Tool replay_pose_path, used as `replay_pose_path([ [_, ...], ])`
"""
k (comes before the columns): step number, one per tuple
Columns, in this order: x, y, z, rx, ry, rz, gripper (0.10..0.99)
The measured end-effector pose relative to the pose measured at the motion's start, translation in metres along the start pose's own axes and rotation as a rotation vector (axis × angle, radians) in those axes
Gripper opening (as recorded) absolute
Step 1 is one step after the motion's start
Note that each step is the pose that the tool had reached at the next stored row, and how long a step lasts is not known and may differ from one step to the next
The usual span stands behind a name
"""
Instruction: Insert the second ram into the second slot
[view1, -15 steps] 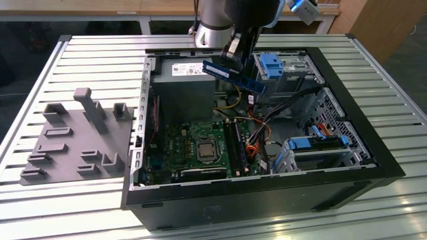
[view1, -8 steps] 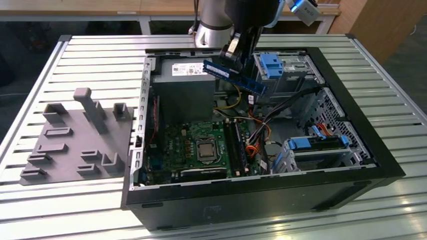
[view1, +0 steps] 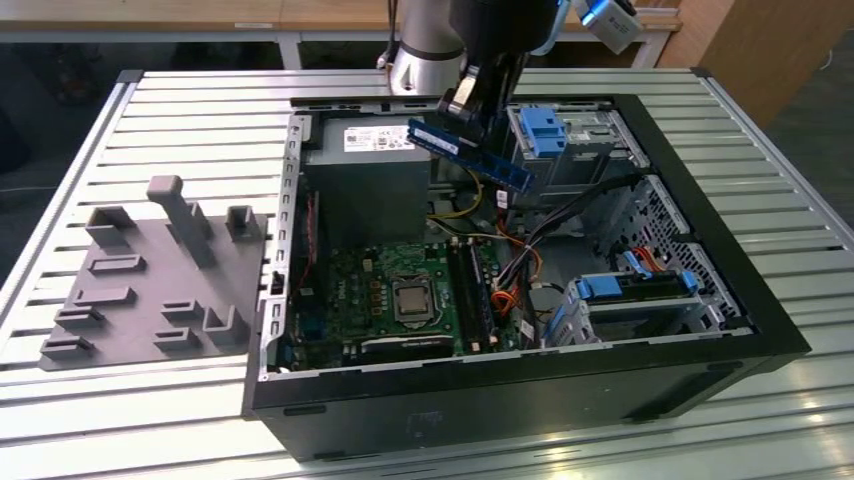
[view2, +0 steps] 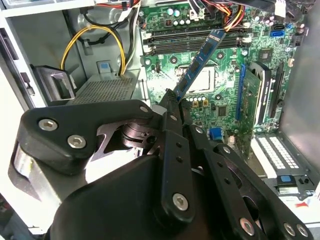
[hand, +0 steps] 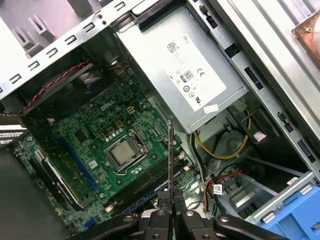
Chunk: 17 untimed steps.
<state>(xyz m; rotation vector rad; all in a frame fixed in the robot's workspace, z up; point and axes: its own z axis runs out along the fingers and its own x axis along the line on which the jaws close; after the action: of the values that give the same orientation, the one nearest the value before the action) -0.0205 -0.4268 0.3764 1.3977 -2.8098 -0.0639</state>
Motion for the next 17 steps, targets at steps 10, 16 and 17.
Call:
replay_pose_path([
  [10,0.0000,0.0000,0.0000,0.001,-0.0016,0.046,0.137],
  [16,0.0000,0.0000,0.0000,0.001,-0.0024,0.070,0.137],
  [17,0.0000,0.0000,0.0000,0.001,-0.0026,0.074,0.137],
])
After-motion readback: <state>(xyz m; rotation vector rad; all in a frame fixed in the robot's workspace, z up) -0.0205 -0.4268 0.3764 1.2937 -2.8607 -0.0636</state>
